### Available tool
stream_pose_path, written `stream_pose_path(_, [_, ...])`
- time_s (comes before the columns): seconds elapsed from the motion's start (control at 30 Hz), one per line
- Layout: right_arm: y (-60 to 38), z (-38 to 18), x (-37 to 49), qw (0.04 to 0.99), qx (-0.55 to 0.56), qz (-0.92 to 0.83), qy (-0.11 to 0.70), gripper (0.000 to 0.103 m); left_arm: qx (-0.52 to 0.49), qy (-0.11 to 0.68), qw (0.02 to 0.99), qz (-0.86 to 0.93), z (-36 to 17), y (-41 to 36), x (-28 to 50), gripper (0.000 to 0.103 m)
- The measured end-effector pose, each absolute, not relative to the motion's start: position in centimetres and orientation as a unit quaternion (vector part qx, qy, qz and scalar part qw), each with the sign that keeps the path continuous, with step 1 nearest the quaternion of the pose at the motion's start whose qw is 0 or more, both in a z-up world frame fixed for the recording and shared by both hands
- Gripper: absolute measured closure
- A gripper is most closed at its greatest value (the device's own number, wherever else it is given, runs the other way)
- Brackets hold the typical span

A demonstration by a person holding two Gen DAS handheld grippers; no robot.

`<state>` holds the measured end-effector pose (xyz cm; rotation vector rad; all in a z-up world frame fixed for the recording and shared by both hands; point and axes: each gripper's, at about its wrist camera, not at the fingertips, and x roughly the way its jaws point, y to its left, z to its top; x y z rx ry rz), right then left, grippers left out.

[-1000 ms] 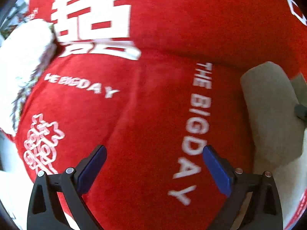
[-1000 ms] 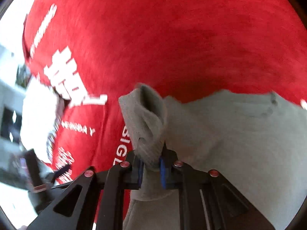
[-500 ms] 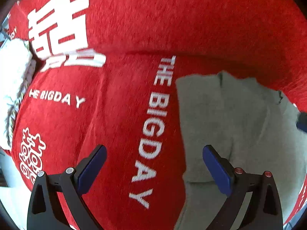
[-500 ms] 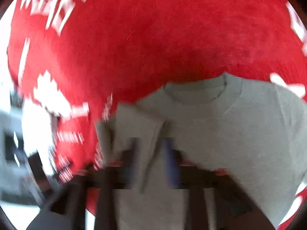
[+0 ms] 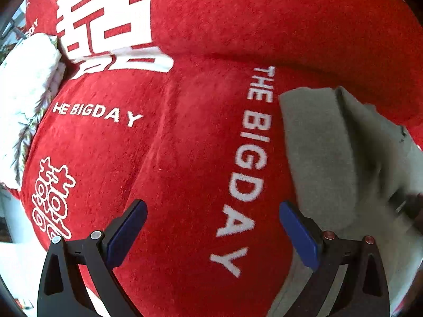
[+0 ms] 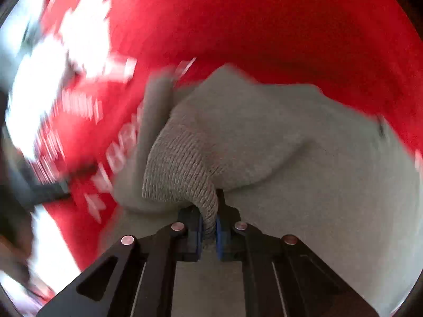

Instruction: Fold small clothes

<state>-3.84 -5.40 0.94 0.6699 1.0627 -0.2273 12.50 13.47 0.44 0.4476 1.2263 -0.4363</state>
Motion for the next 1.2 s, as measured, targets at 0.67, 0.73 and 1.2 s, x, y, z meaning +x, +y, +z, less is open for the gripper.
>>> stream_pose_path(0.67, [-21.0,-2.3,-24.2,0.619,0.66,-0.267,0.332,0.032,0.22,0.568,0.764,-0.213,-0.3,9.0,12.1,0.003])
stream_pose_path(0.73, [-19.4,-3.7,-23.6,0.619,0.664,-0.238,0.345,0.032,0.23,0.568,0.759,-0.219,-0.4,8.9,11.5,0.003])
stream_pose_path(1.2, [-21.1,-4.4,-18.4,0.637,0.643,-0.264,0.332,0.096,0.359,0.489,0.761,-0.23,-2.6,5.2,5.3,0.003])
